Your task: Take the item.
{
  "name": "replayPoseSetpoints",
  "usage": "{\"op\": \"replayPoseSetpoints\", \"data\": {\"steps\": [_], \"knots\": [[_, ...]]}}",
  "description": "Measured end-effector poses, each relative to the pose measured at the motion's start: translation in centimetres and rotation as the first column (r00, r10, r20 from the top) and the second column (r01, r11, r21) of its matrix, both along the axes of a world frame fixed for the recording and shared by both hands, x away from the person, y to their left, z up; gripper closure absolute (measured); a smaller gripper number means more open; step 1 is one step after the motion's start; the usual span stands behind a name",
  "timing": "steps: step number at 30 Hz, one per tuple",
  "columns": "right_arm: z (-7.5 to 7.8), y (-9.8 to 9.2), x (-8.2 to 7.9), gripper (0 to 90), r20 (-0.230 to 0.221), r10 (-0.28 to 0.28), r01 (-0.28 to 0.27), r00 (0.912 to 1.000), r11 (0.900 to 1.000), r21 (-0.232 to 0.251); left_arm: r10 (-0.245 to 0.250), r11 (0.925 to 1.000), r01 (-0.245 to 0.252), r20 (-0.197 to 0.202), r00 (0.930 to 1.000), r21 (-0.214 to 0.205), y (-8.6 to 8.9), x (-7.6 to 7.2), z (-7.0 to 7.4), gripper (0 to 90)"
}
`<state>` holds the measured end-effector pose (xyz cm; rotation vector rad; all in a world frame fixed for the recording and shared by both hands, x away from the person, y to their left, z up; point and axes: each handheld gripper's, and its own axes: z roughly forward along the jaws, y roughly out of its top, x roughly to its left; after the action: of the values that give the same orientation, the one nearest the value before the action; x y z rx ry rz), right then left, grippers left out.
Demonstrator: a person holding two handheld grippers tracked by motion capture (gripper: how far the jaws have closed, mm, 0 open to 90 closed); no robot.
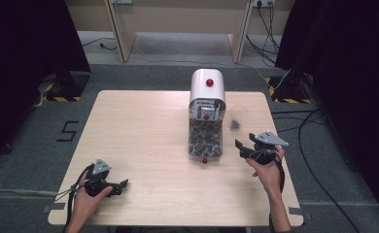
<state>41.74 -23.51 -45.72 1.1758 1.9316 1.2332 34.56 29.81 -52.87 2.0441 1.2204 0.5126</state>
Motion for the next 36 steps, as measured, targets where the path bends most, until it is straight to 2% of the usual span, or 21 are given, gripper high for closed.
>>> {"op": "replayPoseSetpoints", "data": {"steps": [11,21,36], "knots": [[-0.3,0.1,-0.8,34.8,-0.006,0.003,-0.003,1.0,0.9999,-0.01,0.0,1.0,0.0,0.0,1.0,0.0,0.0,0.0,0.0,0.0],[-0.5,0.2,-1.7,28.8,-0.018,-0.006,0.005,0.9998,0.9993,-0.037,0.0,1.0,0.0,0.0,1.0,0.0,0.0,0.0,0.0,0.0],[-1.1,0.1,-3.2,26.0,-0.042,-0.01,0.008,0.9991,0.9992,-0.039,0.0,1.0,0.0,0.0,1.0,0.0,0.0,0.0,0.0,0.0]]}}
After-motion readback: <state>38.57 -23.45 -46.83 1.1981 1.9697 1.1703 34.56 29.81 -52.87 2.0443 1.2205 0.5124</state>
